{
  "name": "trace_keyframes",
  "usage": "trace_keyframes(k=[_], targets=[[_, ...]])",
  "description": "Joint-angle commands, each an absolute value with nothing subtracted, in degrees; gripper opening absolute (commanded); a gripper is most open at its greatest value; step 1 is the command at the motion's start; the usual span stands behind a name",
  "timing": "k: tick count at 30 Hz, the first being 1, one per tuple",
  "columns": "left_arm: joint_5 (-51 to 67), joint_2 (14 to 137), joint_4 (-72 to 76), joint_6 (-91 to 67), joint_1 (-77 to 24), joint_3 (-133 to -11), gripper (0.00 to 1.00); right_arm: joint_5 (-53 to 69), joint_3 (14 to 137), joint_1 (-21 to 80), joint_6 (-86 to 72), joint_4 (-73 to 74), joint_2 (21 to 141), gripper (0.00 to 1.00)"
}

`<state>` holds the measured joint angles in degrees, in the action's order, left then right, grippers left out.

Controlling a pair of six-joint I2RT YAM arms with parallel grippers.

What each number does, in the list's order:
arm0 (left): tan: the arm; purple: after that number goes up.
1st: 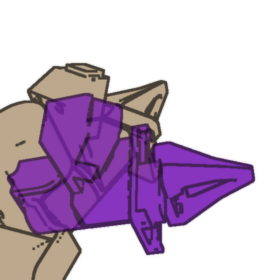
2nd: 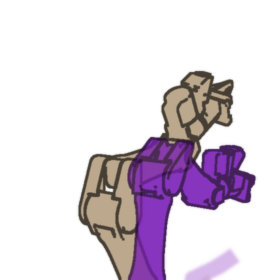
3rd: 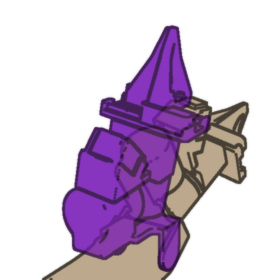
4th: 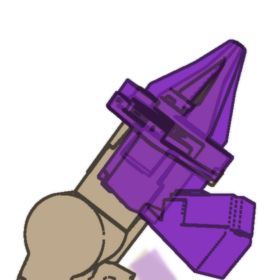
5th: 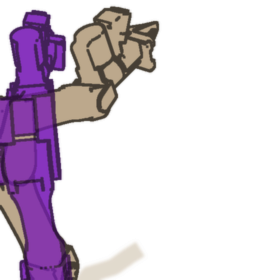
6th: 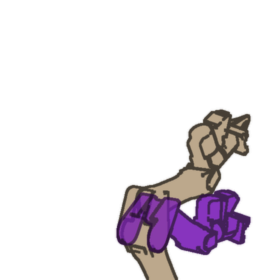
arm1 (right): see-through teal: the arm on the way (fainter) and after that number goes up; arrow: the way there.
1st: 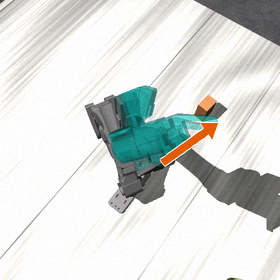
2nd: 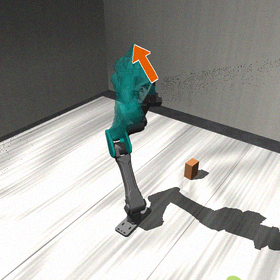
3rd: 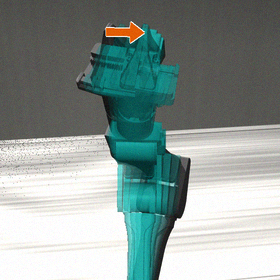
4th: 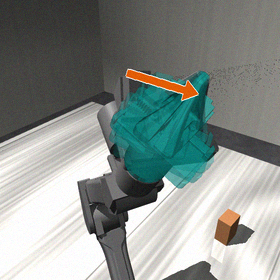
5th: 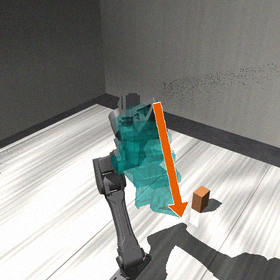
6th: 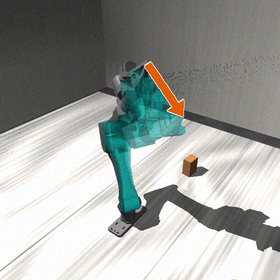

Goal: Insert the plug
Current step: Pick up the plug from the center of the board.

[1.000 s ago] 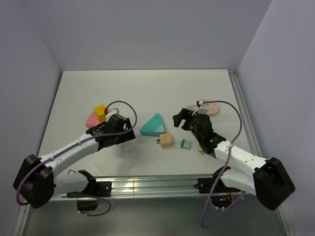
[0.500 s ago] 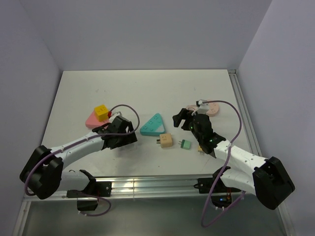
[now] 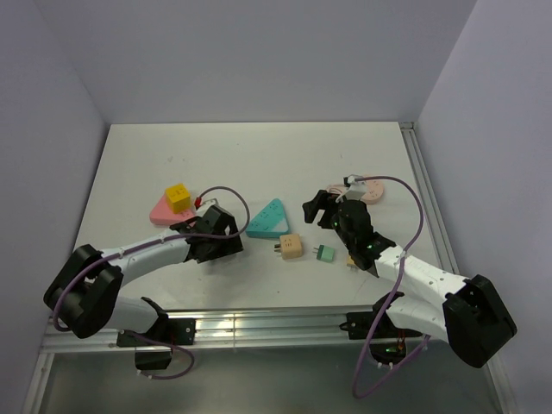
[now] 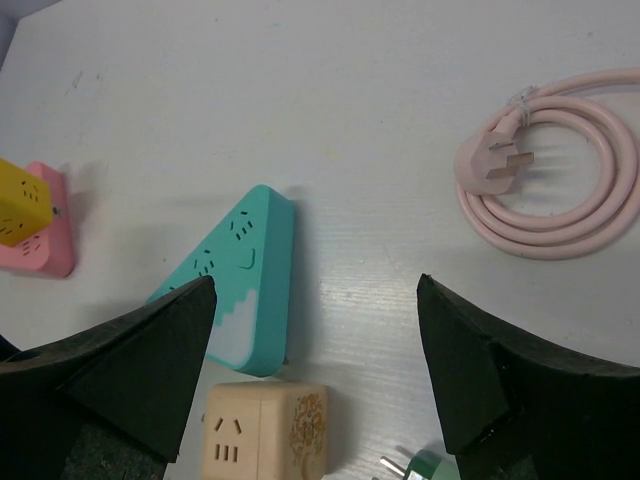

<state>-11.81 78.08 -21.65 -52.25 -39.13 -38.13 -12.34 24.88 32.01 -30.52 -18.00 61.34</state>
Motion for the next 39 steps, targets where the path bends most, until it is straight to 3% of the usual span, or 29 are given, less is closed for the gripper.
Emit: trace_keyframes(k=[1,6,9,10,14,30,39], targets=[[-12.7,79.0,-19.9,-53.0,-39.8,-38.4,0.92,-12.7,27.5,32.4,-29.5,-19.7,61.5,0.88],[-12.8,79.2,-19.6,-52.6,-40.3,-38.4,0.87,-12.6,27.6,32.3,-29.5,-19.7,61.6,0.88],[-12.7,78.7,-19.3,-52.0,-40.5,-38.4,0.69,-12.6,27.5,32.4,-29.5,-19.8,61.6,0.88],[-12.1,78.6,-19.0,-51.8,-40.5,-38.2,0.59,-12.6,27.5,32.3,-29.5,-19.7,61.6,0.88],[-10.7,76.7,-18.4,-51.1,-40.6,-38.2,0.52,-12.0,27.4,32.3,-29.4,-20.0,61.5,0.87],[-0.4,68.6,-20.0,-47.5,-40.3,-45.9,0.49,7.4,26.8,33.2,-25.9,-29.1,63.5,0.84],[11.4,69.3,-16.9,-45.4,-32.9,-49.0,0.49,11.1,26.9,34.7,-24.9,-30.4,64.0,0.84]])
